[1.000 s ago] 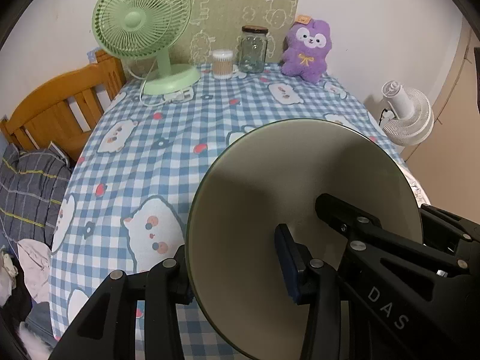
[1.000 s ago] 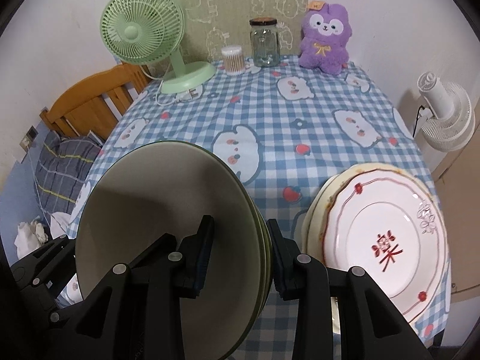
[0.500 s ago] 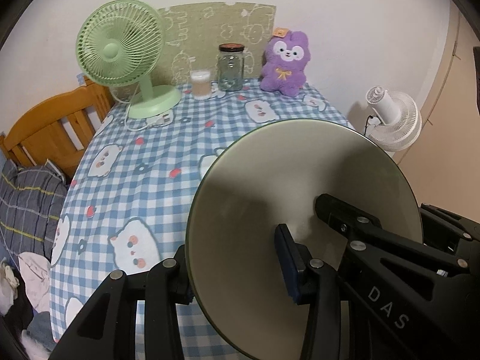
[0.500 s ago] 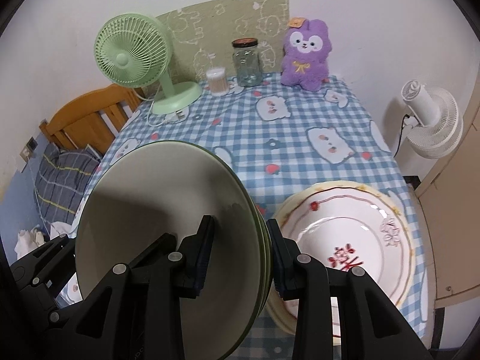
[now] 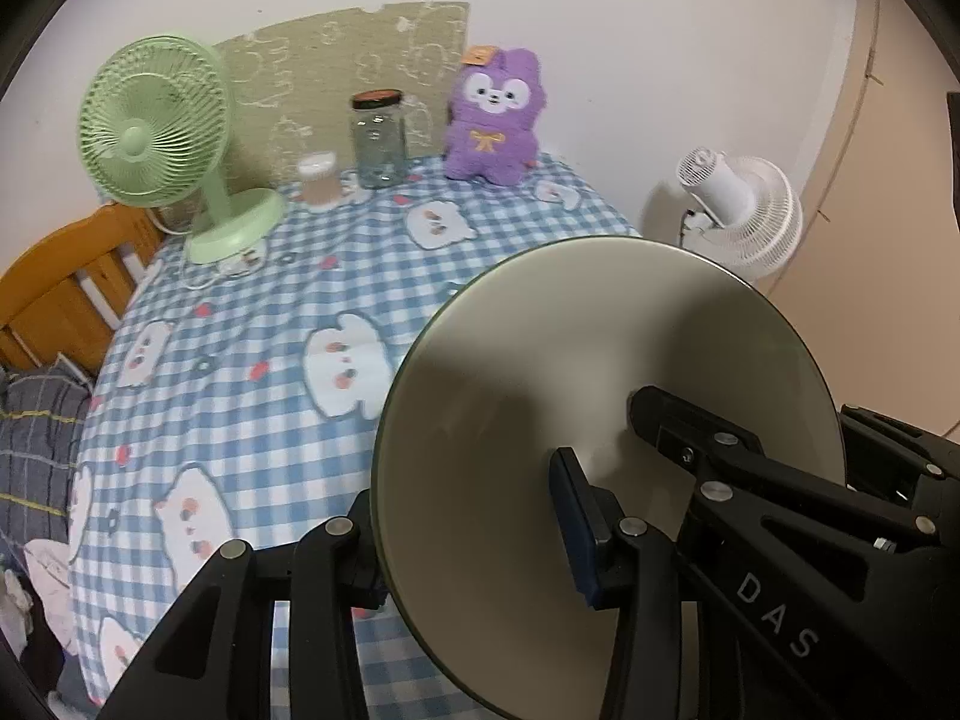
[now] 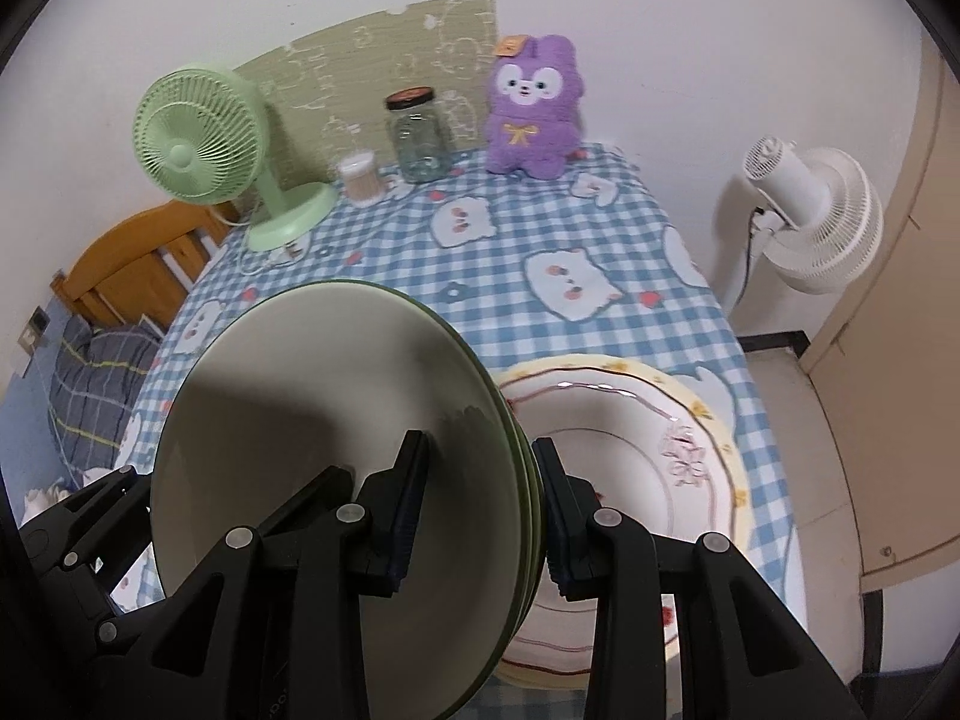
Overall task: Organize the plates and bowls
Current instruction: 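Lift the nested bowls and carry them over the plate stack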
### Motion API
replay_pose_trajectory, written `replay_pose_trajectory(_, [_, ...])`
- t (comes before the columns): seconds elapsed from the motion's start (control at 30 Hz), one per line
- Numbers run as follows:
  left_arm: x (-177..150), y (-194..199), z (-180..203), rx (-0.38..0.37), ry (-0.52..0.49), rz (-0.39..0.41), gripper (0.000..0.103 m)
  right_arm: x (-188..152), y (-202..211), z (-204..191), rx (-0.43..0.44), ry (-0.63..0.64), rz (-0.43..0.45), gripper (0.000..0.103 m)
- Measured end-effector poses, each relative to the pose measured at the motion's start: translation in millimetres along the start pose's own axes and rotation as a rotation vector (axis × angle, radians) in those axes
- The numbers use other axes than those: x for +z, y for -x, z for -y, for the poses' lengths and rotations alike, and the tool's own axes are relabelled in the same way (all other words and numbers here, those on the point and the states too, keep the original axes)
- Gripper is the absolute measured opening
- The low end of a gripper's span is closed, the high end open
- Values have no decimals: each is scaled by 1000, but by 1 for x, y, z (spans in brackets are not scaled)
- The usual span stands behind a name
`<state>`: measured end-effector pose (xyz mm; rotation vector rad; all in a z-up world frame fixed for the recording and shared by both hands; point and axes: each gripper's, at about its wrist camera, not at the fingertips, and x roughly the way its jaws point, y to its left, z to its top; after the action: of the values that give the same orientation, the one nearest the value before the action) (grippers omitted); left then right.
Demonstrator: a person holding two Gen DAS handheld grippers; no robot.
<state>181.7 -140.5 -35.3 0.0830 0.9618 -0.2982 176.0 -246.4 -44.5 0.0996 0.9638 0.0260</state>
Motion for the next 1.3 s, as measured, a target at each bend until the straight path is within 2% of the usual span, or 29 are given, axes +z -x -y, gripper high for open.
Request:
replay_pose_trajectory(0.7, [5, -45, 62, -73, -96, -91, 44, -15, -17, 78, -58, -124, -63, 37])
replay_pose_trajectory(1.3, [10, -55, 70, -72, -139, -88, 43, -13, -33, 94, -33, -157, -89, 40])
